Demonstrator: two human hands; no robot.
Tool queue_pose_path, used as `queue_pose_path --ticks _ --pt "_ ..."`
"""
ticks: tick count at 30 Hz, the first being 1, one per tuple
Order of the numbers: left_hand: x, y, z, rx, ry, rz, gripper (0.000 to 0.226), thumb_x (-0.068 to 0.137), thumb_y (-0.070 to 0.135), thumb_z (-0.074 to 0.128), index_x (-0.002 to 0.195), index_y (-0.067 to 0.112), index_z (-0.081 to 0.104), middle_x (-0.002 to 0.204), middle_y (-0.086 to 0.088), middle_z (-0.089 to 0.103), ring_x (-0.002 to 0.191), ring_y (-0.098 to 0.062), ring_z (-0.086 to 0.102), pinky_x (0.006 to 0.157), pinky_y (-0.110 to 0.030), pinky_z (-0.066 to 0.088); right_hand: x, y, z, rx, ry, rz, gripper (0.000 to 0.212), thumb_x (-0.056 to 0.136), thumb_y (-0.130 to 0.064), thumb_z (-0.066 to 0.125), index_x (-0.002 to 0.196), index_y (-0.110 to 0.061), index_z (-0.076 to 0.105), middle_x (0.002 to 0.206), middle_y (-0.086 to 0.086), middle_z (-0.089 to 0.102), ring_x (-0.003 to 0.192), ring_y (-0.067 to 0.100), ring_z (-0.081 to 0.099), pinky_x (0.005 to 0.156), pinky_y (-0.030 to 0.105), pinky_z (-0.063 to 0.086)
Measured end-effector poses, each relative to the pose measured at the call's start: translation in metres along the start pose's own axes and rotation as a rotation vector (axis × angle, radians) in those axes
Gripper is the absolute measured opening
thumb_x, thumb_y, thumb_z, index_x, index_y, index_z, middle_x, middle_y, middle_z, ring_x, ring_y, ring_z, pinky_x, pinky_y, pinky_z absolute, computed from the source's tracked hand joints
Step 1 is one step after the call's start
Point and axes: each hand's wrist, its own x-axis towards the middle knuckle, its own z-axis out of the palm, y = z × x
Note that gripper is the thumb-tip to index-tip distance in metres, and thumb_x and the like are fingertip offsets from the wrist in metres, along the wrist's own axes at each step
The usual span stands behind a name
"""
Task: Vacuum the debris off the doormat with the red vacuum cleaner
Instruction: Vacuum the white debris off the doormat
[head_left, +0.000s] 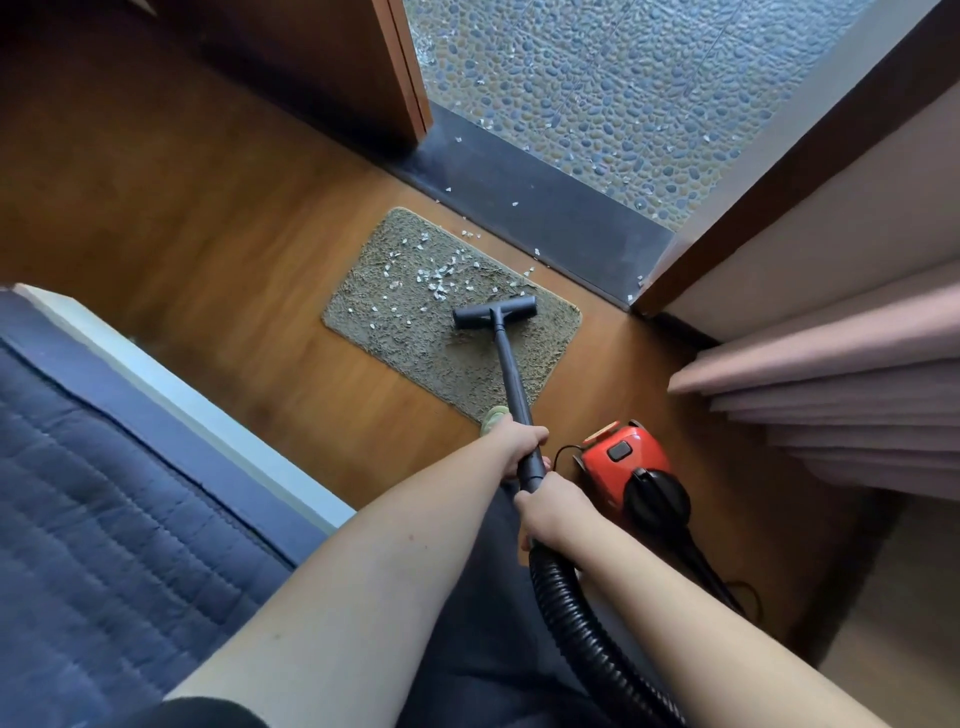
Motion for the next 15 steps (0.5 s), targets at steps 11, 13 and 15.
queue_pose_path --ticks 11,13,15 --pt "0.037 0.076 -0.012 0.040 0.002 0.005 0.036 0.086 0.000 0.056 0.115 0.009 0.037 0.089 -0.020 0.051 0.045 -0.024 0.054 0.041 -0.030 0.052 0.037 -0.063 -0.047 0.055 0.007 0.041 0.031 0.093 -0.021 0.047 0.119 -0.004 0.047 0.098 0.013 0.066 0.059 0.023 0.063 0.042 0.022 0.038" --pt "0.043 0.090 -0.014 0.059 0.011 0.004 0.037 0.085 0.001 0.057 0.116 0.008 0.038 0.097 -0.022 0.052 0.045 -0.025 0.055 0.041 -0.030 0.052 0.042 -0.075 -0.056 0.041 0.002 0.057 0.029 0.093 -0.021 0.048 0.117 -0.005 0.048 0.096 0.012 0.066 0.062 0.023 0.064 0.044 0.023 0.040" --pt "0.045 0.100 -0.016 0.064 0.007 -0.011 0.037 0.085 0.001 0.058 0.115 0.009 0.036 0.102 -0.024 0.052 0.046 -0.025 0.055 0.042 -0.031 0.054 0.045 -0.084 -0.063 0.037 -0.005 0.073 0.030 0.090 -0.021 0.049 0.116 -0.005 0.048 0.100 0.016 0.070 0.077 0.030 0.069 0.053 0.026 0.048"
